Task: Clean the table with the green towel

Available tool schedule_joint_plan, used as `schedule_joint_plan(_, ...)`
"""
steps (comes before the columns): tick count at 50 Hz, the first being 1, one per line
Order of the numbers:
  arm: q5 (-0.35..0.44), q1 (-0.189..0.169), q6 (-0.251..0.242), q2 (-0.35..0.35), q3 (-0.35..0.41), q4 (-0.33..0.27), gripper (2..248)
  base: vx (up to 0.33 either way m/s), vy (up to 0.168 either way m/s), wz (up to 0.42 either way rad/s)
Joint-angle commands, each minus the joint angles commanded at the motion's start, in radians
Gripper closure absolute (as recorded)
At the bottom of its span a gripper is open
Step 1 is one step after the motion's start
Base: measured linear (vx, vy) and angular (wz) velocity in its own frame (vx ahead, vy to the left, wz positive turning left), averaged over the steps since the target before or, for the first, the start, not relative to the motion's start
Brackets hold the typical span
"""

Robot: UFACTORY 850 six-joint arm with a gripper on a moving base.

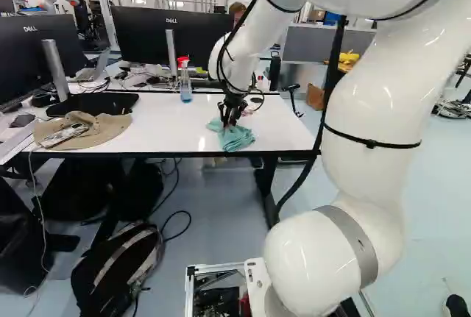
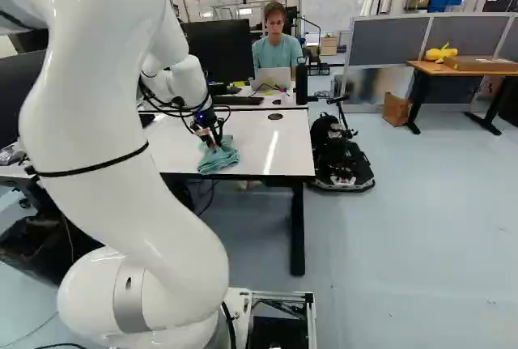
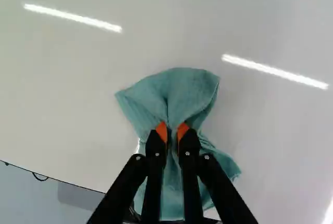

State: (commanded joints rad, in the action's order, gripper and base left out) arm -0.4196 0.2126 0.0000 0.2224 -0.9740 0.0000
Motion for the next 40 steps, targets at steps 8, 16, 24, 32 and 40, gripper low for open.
schedule_joint_plan(8,0.0,0.023,0.0,0.026,-0.031,0.0,208,0.0,0.0,0.0)
schedule_joint_plan(16,0.0,0.048,0.0,0.042,-0.051,0.0,208,0.0,0.0,0.0)
schedule_joint_plan(24,0.0,0.076,0.0,0.046,-0.056,0.0,208,0.0,0.0,0.0)
schedule_joint_plan(32,0.0,0.102,0.0,0.034,-0.042,0.0,208,0.0,0.0,0.0)
schedule_joint_plan(40,0.0,0.121,0.0,0.01,-0.012,0.0,208,0.0,0.0,0.0)
